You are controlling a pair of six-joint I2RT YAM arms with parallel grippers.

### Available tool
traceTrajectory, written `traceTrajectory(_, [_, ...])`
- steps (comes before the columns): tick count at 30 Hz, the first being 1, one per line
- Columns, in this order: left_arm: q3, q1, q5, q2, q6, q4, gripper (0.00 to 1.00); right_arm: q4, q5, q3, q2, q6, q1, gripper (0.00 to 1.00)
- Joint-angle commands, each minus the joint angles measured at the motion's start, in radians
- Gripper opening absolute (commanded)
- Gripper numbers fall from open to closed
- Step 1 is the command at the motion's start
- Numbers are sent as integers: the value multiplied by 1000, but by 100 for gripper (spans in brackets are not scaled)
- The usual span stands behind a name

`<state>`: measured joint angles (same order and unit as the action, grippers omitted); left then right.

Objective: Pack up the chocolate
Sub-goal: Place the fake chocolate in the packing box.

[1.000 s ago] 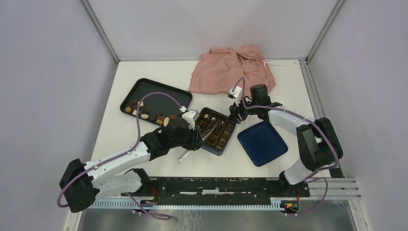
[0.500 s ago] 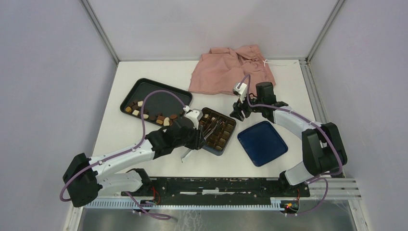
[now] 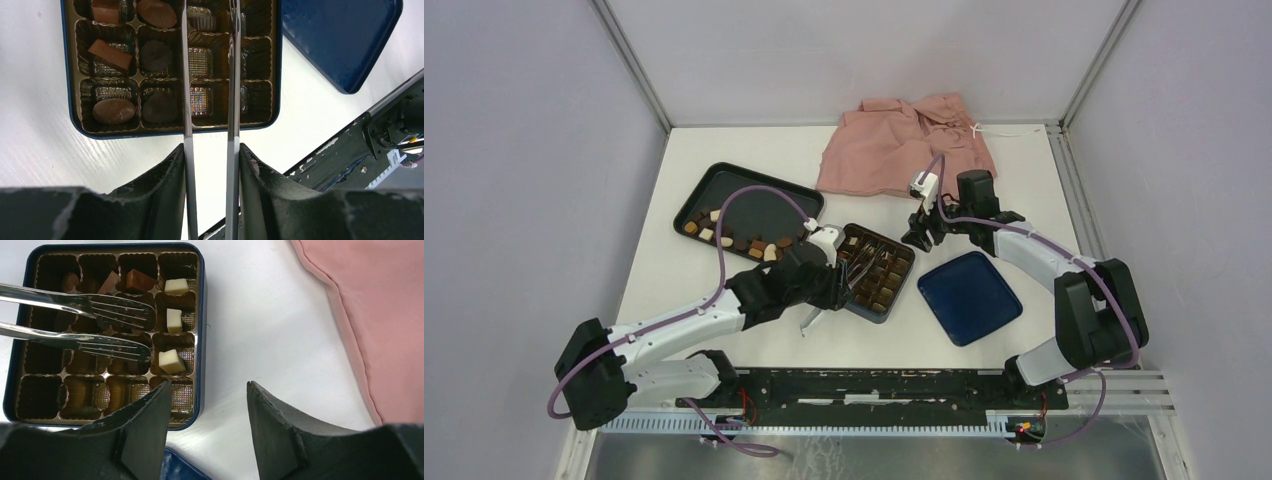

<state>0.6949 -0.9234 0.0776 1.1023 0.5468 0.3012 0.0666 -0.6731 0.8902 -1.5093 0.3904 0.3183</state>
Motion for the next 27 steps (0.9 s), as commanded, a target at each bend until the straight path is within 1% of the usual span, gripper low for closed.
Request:
traceTrajectory(1, [53, -6, 32, -41, 6, -34, 44, -13, -19, 29, 41, 18, -4, 62])
traceTrajectory(4, [72, -6, 58, -78, 11, -13, 41, -10, -18, 27, 55, 26, -4, 62])
traceTrajectory(8, [131, 2, 129, -115, -6, 72, 40, -10, -19, 25, 72, 35, -6, 62])
traceTrajectory(11, [166, 48, 164, -132, -22, 150, 40, -9, -21, 24, 79, 38, -6, 62])
traceTrajectory(14, [171, 184, 112, -164, -45, 206, 40, -7, -27, 24, 81, 38, -6, 62])
traceTrajectory(15, [168, 250, 73, -177, -58, 221, 40, -5, -28, 23, 82, 38, -6, 62])
traceTrajectory(17, [166, 416, 10, -206, -87, 245, 41, -6, -31, 24, 84, 38, -5, 62])
traceTrajectory(19, [175, 543, -28, -205, -126, 270, 41, -6, -32, 24, 87, 38, -6, 62])
traceTrajectory(23, [205, 746, -73, -126, -181, 293, 41, -4, -34, 24, 89, 38, -6, 63])
traceTrajectory(27, [223, 931, -172, -14, -193, 274, 41, 1, -36, 26, 92, 41, -7, 63])
